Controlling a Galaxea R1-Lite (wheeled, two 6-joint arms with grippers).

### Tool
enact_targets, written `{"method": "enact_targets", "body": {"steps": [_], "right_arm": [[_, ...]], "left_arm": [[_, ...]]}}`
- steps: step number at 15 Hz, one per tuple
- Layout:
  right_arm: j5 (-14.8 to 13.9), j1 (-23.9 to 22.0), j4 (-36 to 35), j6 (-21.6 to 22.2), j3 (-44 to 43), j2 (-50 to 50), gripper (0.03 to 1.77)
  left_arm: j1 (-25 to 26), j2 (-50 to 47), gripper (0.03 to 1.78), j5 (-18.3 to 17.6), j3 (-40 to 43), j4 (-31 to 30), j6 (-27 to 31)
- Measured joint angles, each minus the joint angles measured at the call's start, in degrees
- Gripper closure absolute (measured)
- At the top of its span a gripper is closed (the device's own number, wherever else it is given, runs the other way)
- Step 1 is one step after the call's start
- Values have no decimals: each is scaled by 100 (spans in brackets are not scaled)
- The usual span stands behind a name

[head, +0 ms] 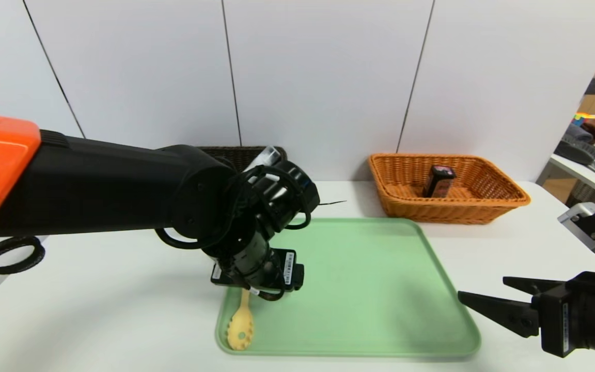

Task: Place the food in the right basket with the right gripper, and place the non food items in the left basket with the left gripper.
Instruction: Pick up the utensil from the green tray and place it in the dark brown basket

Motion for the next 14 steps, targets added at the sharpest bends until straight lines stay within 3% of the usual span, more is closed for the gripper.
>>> {"method": "enact_targets", "body": {"steps": [14], "right_arm": [[2,-22,9,6,43,-4,10]], "left_arm": [[59,361,12,-2,-165,22,-425]]}}
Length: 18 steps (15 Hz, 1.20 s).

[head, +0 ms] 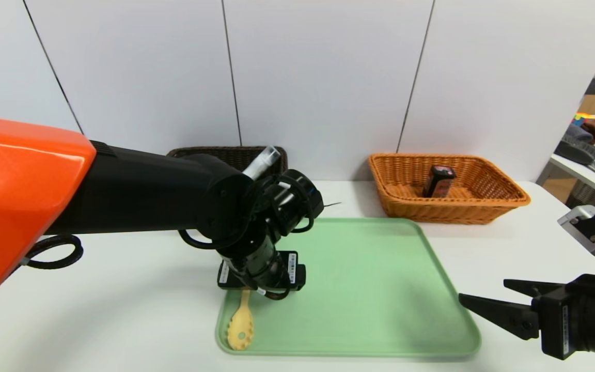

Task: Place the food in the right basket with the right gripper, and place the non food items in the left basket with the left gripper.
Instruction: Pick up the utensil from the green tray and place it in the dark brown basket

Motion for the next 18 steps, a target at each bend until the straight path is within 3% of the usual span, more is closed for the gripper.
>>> {"method": "enact_targets", "body": {"steps": [9,10,13,16,18], "right_arm": [[6,-13,0,-1,11,-10,10],[4,-16,0,-1,11,-13,10],[9,-16,0,-1,11,-18,10],[6,-16,0,-1,10,-43,10],[2,-16,2,0,10,-55,10]], "left_arm": [[49,199,12,9,-268,267,-223],[55,204,21,9,-268,280,-215],[62,240,69,17,-268,280,-223],[62,256,101,20,-268,273,-239],[74,262,167,17,-268,272,-239]]}}
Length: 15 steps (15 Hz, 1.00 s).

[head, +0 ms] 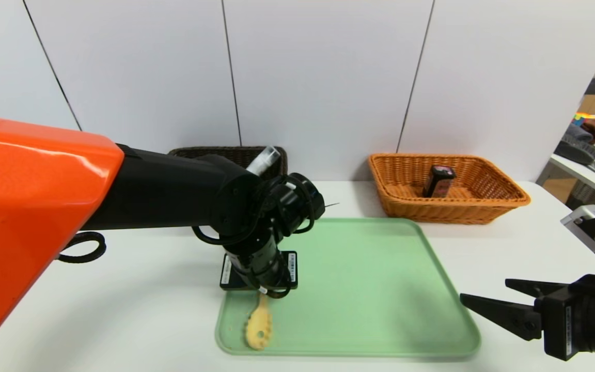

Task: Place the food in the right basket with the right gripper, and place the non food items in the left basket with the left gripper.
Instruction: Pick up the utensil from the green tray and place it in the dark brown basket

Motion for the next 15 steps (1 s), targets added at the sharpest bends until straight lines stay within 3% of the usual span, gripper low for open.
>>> {"method": "enact_targets", "body": {"steps": [9,15], "right_arm": [[-5,-13,17,11,34,-96,10],[-2,-26,21,21,52,-154,10]], "left_arm": [[90,-216,167,0,-7,11,44],[759,-681,167,5,-579,-5,553]]}}
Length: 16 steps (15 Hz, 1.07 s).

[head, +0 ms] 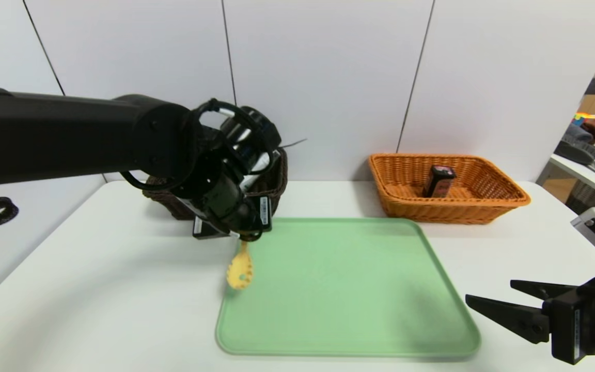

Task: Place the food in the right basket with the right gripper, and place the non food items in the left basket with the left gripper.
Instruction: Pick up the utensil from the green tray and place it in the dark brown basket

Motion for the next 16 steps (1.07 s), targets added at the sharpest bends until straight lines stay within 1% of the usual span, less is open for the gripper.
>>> {"method": "enact_targets", "body": {"steps": [4,7,11,14,16], "right_arm": [[0,-7,-1,28,50,-2,10],[-2,-10,-6,67,69,2,10],[6,-110,-9,102,133,5,10],[9,-143,-23,102,190,5,10],[4,-149,-9,102,205,5,10]], "left_arm": [[456,-44,167,0,-868,-44,446],[750,102,167,-5,-1458,-61,1078],[1156,244,167,-28,-1664,-479,2297],[1457,336,167,-52,-1677,-588,3402],[1643,411,167,-85,-1679,-866,4235]]}}
